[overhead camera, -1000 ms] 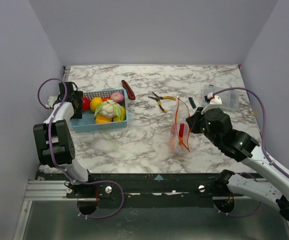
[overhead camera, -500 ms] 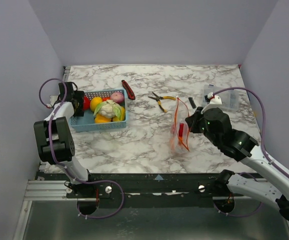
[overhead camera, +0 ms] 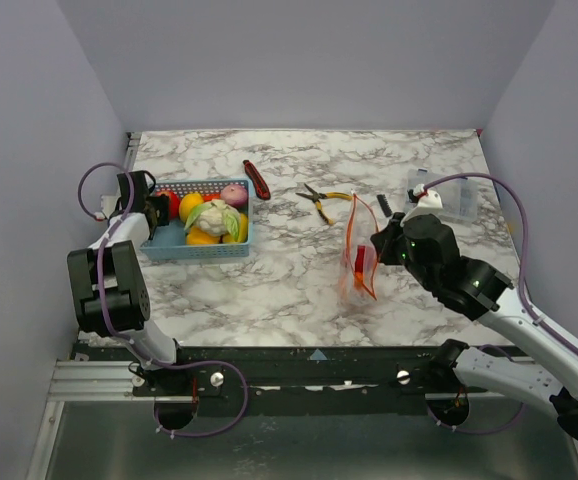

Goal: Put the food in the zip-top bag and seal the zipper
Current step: Adjust the bin at the center of the board.

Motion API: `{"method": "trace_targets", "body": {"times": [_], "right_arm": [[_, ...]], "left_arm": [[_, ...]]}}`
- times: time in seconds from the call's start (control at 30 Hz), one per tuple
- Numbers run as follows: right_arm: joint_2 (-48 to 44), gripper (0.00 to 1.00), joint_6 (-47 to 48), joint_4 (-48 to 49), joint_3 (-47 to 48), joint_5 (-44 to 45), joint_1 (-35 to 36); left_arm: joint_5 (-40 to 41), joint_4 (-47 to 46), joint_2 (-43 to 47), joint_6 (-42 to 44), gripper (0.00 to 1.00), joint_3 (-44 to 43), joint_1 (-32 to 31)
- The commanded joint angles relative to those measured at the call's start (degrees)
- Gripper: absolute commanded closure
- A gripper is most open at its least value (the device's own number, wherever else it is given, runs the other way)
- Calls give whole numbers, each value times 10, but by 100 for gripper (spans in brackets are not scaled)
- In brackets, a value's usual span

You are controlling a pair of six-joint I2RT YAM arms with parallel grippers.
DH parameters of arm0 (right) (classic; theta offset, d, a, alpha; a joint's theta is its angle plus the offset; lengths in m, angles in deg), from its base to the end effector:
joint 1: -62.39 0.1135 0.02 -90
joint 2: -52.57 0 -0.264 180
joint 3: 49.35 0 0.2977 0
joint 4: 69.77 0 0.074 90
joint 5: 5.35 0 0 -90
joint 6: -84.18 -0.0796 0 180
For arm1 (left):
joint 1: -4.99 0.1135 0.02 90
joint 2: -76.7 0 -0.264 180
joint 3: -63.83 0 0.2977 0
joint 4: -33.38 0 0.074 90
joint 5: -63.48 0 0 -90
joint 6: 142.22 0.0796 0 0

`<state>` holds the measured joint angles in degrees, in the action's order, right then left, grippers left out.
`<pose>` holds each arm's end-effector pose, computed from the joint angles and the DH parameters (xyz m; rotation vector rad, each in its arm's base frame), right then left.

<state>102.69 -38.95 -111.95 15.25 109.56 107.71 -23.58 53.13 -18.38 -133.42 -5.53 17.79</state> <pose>0.2126 0.1673 0.3226 0.0535 2.0311 0.4252 0.4079 0.0969 0.1378 -1.7900 1.6343 -0.5063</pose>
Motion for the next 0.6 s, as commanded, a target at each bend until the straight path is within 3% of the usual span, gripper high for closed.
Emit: {"method": "trace_targets", "body": {"times": [0.0,0.07,0.17,0.2,0.33,0.57], "right_arm": [[-3,100,-6,-9,16,22,3],[-5,100,-6,-9,16,19,3],[-6,100,-7,-7,15,15,3],[-6,100,-6,-5,13,13,3],[0,100,1,-2,14,5,3],[9,100,10,8,16,-9,3]], "left_arm": [[6,-9,44,24,70,30,6],[8,-7,48,33,61,30,6],[1,1,39,33,31,23,6],[-2,2,33,33,25,20,6],[-2,-3,15,15,16,13,5],[84,-41,11,-13,1,17,-11]]}}
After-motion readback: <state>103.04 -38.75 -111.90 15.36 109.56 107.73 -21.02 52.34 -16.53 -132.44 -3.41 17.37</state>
